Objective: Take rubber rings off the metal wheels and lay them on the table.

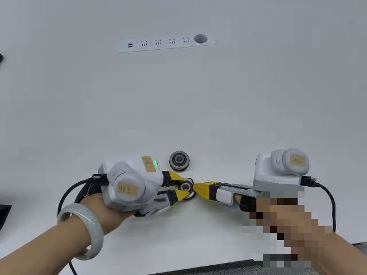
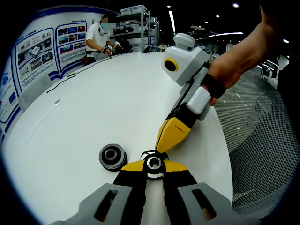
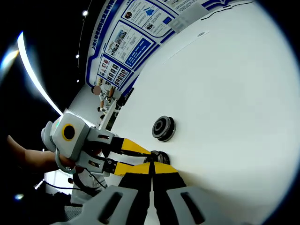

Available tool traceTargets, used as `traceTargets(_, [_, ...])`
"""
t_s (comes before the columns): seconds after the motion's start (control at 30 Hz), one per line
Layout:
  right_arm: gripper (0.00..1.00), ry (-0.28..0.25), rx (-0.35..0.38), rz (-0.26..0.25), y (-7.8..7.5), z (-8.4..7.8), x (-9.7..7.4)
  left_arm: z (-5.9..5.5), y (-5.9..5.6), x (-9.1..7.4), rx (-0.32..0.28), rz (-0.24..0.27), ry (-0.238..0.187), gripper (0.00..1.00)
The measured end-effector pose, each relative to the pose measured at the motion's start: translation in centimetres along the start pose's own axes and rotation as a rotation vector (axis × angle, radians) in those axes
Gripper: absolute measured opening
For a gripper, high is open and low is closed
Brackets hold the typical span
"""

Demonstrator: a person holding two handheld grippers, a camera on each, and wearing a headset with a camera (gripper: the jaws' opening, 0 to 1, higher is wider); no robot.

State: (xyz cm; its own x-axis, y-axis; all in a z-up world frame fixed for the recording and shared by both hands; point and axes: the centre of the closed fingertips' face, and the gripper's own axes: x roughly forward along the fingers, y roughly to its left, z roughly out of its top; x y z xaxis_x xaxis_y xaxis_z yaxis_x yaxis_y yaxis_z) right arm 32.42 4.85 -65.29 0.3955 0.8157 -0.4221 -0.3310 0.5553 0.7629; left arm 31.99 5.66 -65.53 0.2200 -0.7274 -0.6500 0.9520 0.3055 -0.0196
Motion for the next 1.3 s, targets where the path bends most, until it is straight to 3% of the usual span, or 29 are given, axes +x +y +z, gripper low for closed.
traceTargets(0.33, [0.02, -0.009, 0.007, 0.045, 1.2, 0.3, 0.1, 0.0, 0.0, 0.0, 0.001, 0.000, -0.001, 0.13])
traceTargets(0.87, [0.02, -0.007, 0.022, 0.011, 0.3, 0.1, 0.2, 0.1, 0.0, 0.0, 0.002, 0.002, -0.010, 0.14])
traceTargets(1.3, [0.02, -0.005, 0.028, 0.005, 0.2, 0.1, 0.1, 0.5, 0.2, -0.6, -0.011, 0.012, -0.043, 0.21])
